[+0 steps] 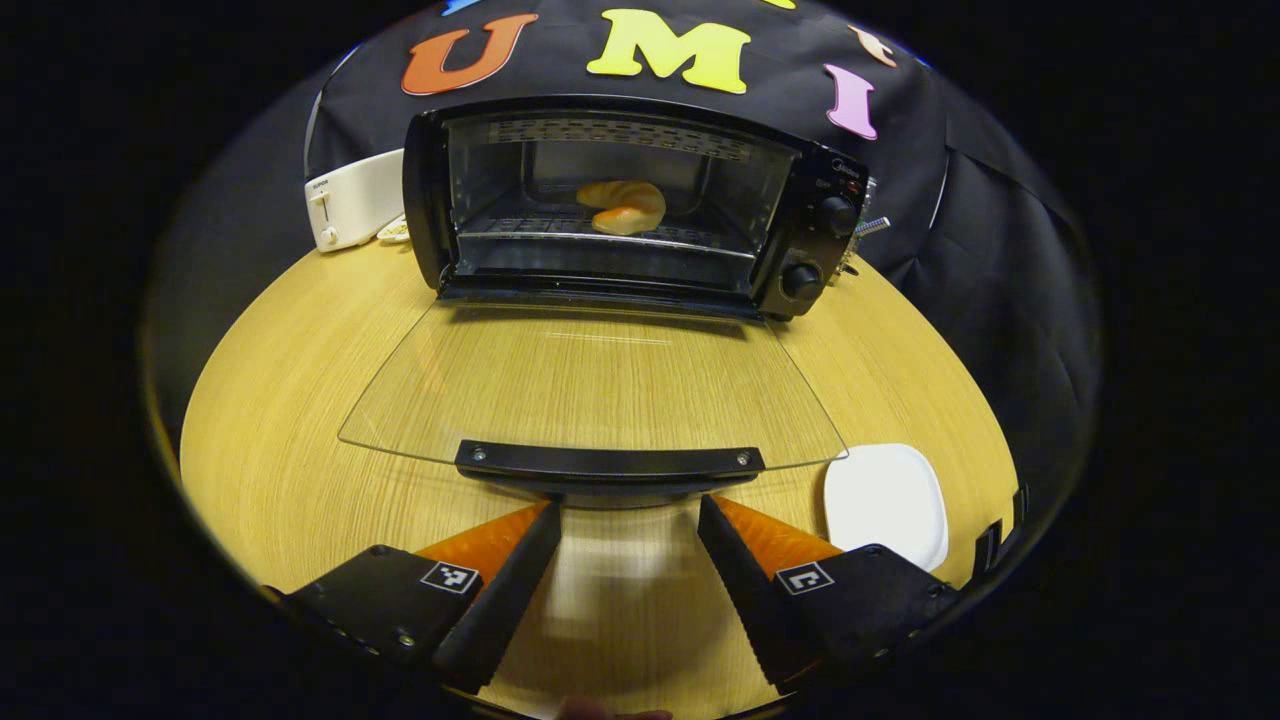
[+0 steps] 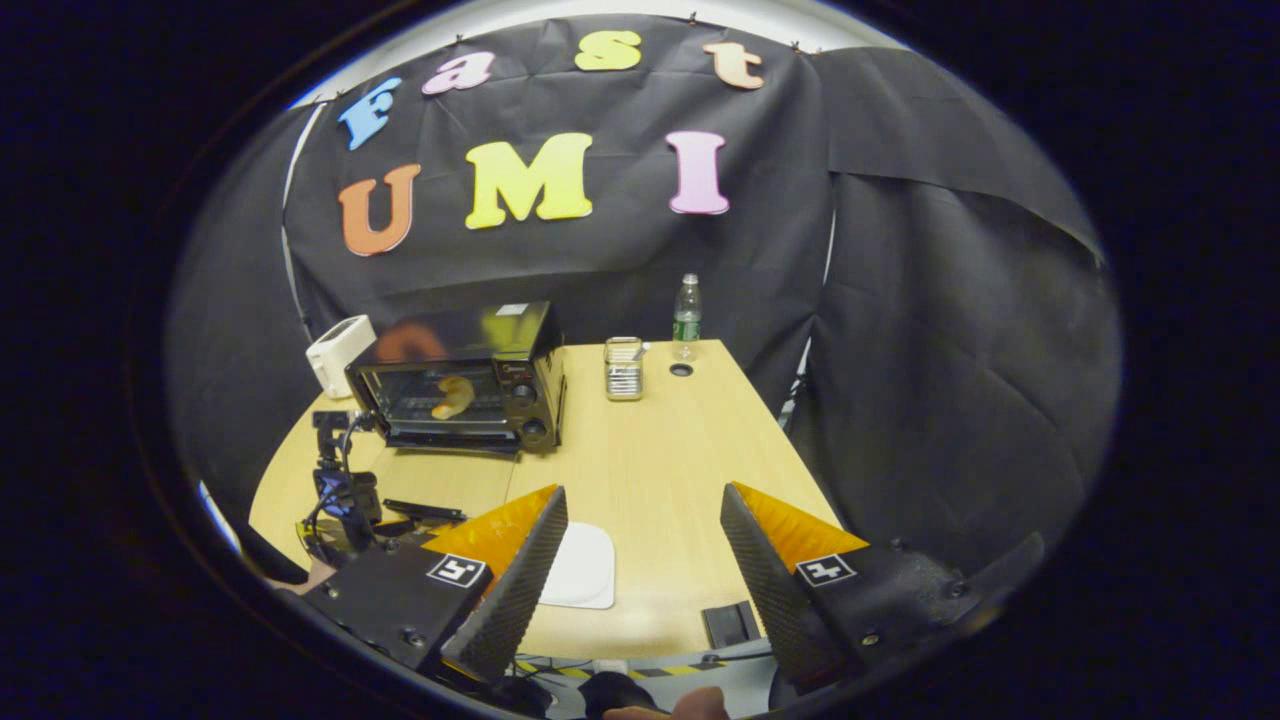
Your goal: Open the electric oven with the left hand, put the food in, and close the electric oven.
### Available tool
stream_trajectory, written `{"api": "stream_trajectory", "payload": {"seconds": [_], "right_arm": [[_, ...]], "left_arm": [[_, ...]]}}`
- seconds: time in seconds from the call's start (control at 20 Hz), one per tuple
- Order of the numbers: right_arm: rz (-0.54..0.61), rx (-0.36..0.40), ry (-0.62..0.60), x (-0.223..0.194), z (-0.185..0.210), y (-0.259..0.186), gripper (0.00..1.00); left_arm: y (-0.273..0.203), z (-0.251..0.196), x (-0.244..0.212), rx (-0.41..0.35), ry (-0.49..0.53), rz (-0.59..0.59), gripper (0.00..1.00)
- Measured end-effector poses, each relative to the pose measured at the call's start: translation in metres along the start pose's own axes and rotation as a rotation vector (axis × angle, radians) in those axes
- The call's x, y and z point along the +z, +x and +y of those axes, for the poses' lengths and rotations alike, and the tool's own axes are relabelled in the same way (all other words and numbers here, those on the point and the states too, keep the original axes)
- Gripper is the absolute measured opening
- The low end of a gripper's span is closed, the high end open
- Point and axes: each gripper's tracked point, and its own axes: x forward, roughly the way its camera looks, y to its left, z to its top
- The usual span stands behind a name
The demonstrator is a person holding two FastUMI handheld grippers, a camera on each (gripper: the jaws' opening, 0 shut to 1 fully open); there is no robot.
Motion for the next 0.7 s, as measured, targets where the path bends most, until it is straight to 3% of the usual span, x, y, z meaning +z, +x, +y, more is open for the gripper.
{"api": "stream_trajectory", "payload": {"seconds": [0.3,0.7], "right_arm": [[-0.009,0.047,0.012,0.01,0.0,0.006,0.97],[-0.073,0.179,-0.037,0.03,0.0,0.023,0.97]], "left_arm": [[-0.033,-0.008,0.044,0.026,0.001,-0.095,0.92],[-0.076,-0.006,0.198,0.091,-0.023,-0.384,0.92]]}}
